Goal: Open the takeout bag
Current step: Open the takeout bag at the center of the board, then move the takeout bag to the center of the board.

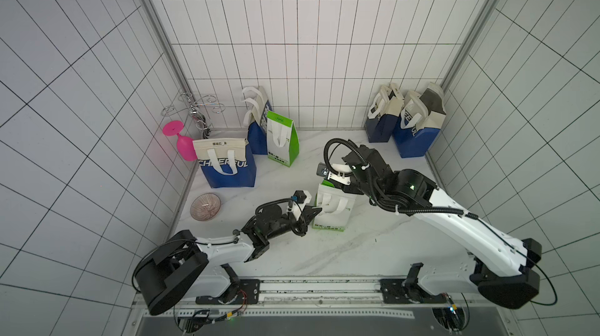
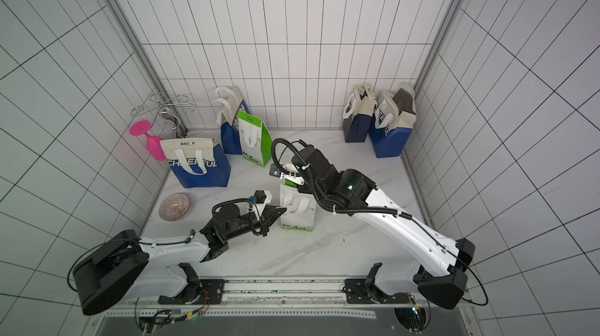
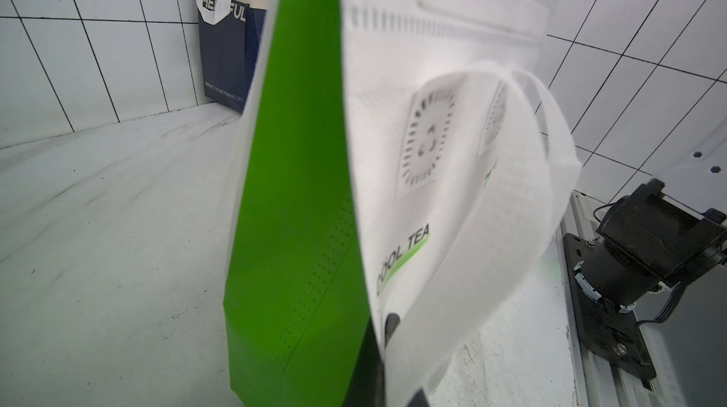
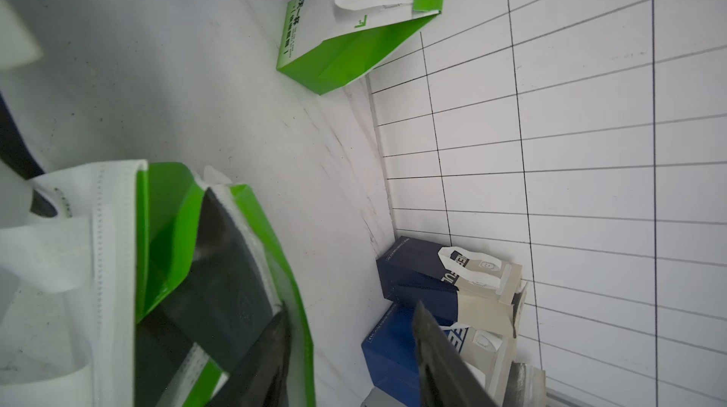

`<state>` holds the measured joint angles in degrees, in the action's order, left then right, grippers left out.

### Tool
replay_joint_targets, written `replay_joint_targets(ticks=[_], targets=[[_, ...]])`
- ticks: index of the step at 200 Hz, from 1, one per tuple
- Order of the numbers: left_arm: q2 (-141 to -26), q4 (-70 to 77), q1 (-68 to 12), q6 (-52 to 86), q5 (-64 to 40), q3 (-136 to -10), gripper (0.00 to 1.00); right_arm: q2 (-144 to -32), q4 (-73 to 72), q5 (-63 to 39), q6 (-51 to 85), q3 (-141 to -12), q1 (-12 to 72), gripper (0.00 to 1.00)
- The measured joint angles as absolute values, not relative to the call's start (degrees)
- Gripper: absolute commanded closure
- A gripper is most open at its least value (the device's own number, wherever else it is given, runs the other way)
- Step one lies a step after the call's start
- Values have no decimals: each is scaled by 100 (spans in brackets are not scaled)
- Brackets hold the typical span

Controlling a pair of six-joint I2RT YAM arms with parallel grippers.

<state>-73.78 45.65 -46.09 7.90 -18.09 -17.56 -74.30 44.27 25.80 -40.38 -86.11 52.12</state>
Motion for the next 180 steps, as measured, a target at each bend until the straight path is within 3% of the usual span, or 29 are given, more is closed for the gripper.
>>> replay_joint_targets(ticks=[75,180], targets=[[-7378,4532,-4609,794,-1802,-1756,100,-6206,3760,1575,-2010,-7883,4121,43],[-7378,4521,-4609,794,-1798,-1756,100,-3555,3155,-397,-386,-5144,4086,33]])
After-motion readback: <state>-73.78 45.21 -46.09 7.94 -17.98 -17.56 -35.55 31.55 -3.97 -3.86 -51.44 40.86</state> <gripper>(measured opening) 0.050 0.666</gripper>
